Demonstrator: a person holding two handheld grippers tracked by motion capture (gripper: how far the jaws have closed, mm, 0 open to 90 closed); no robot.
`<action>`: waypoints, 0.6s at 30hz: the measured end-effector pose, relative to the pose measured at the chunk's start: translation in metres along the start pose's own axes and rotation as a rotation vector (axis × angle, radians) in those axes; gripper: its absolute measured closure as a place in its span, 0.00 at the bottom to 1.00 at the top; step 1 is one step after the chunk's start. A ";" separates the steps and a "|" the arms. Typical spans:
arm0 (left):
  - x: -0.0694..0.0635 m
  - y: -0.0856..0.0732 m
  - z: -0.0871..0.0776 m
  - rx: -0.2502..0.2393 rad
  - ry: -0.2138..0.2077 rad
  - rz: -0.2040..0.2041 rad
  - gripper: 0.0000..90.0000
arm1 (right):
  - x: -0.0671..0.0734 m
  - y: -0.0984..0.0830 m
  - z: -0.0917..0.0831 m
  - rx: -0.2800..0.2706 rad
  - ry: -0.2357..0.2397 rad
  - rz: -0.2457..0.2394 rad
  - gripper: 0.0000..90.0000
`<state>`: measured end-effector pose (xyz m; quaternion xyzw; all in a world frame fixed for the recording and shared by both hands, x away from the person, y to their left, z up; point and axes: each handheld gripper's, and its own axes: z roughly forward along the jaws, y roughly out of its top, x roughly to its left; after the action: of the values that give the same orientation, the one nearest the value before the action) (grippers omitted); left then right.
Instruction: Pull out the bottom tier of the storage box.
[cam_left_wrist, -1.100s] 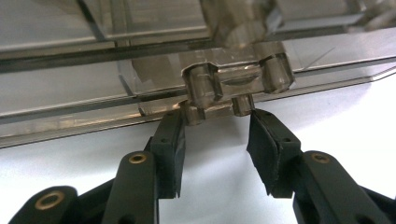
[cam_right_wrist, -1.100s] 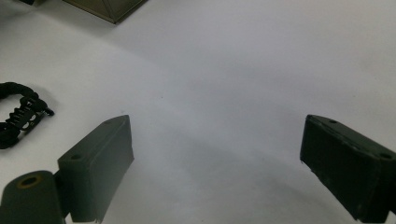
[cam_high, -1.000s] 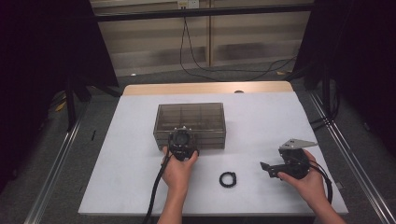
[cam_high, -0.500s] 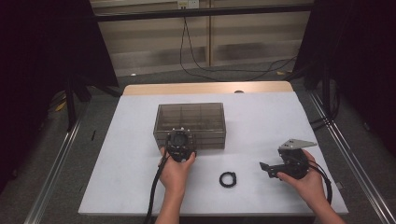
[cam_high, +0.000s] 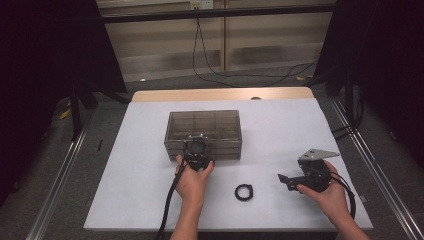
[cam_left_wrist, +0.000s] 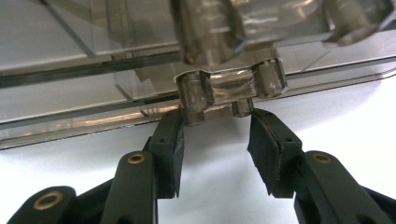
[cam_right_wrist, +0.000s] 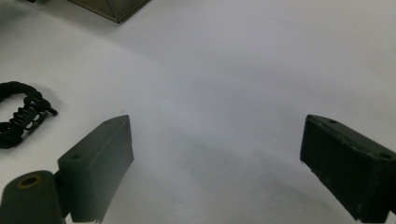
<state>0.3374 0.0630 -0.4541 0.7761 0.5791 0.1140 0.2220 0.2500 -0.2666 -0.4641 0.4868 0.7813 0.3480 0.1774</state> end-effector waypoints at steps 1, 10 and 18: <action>0.000 0.000 0.000 -0.004 0.000 0.000 0.62 | 0.000 0.000 0.000 -0.003 0.000 0.000 0.10; 0.001 -0.002 -0.004 -0.013 -0.005 -0.004 0.62 | 0.000 0.000 0.000 -0.003 0.001 0.001 0.10; 0.001 -0.011 -0.008 -0.018 -0.019 0.000 0.62 | 0.000 0.000 0.001 -0.002 0.005 -0.005 0.10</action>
<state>0.3248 0.0683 -0.4530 0.7752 0.5758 0.1119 0.2344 0.2505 -0.2660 -0.4647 0.4837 0.7826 0.3495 0.1771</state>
